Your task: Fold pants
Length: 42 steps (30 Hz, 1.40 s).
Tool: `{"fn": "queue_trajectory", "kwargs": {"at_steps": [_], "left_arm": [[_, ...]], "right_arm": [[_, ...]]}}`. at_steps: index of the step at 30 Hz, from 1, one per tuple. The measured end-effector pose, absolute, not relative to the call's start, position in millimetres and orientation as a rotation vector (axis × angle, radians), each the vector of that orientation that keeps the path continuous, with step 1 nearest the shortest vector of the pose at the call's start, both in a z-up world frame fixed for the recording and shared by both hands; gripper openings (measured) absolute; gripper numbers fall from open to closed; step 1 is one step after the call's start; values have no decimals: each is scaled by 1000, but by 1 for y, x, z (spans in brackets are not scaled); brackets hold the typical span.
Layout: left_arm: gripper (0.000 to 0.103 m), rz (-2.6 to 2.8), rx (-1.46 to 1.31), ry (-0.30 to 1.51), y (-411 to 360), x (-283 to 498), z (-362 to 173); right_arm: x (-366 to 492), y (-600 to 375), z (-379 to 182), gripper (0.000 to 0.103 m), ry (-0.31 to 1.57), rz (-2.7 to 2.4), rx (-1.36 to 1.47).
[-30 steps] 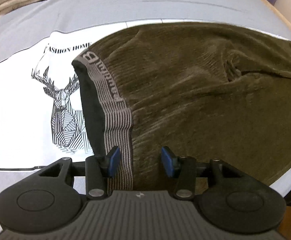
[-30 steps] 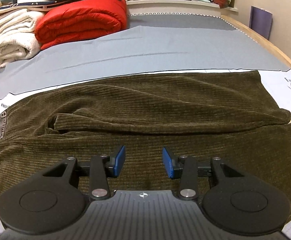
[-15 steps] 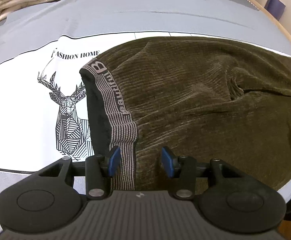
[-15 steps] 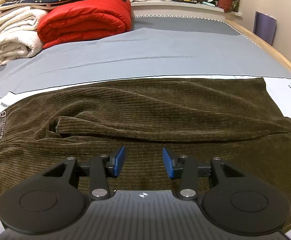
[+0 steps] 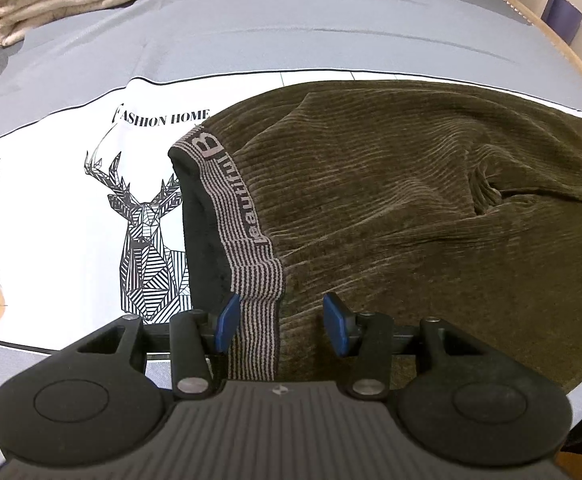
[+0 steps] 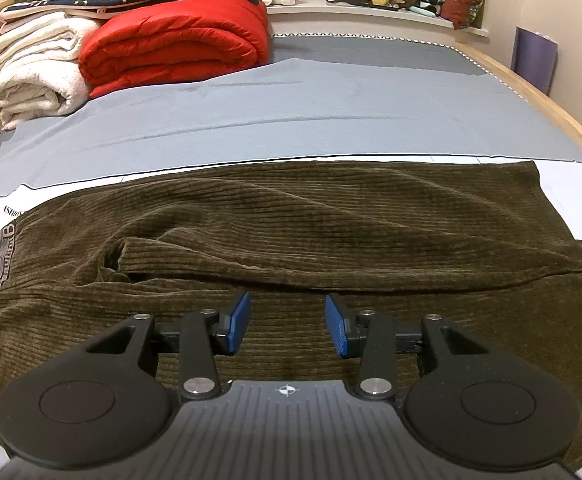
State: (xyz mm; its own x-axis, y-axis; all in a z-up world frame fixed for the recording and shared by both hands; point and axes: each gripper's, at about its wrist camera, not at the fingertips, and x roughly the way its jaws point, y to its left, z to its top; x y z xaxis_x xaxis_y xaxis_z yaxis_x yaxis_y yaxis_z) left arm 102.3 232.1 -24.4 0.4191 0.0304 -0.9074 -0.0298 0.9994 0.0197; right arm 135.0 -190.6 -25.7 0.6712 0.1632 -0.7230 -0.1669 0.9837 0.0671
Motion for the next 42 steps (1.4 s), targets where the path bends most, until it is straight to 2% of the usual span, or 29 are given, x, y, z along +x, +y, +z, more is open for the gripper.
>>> {"fn": "queue_trajectory", "kwargs": {"at_steps": [5, 7, 12, 14, 28, 31, 33, 37, 42], "left_arm": [[51, 34, 16, 1138, 227, 104, -26], [46, 22, 29, 1140, 224, 106, -27], [19, 8, 55, 1142, 214, 110, -29], [17, 5, 57, 1135, 210, 112, -28], [19, -45, 39, 1045, 173, 134, -16], [25, -73, 58, 1024, 157, 137, -16], [34, -87, 78, 1018, 147, 139, -16], [37, -102, 76, 1010, 135, 144, -18], [40, -108, 103, 989, 124, 147, -18]], "right_arm": [[137, -190, -25, 43, 808, 190, -6], [138, -189, -25, 43, 808, 191, -2], [138, -186, -24, 43, 800, 204, -11], [138, -185, -23, 43, 794, 207, -15], [141, -191, -17, 42, 760, 187, 14], [143, -194, -17, 40, 751, 177, 23], [143, -196, -17, 40, 738, 174, 32], [141, -199, -11, 41, 680, 177, 55], [139, -202, -4, 49, 613, 167, 64]]}}
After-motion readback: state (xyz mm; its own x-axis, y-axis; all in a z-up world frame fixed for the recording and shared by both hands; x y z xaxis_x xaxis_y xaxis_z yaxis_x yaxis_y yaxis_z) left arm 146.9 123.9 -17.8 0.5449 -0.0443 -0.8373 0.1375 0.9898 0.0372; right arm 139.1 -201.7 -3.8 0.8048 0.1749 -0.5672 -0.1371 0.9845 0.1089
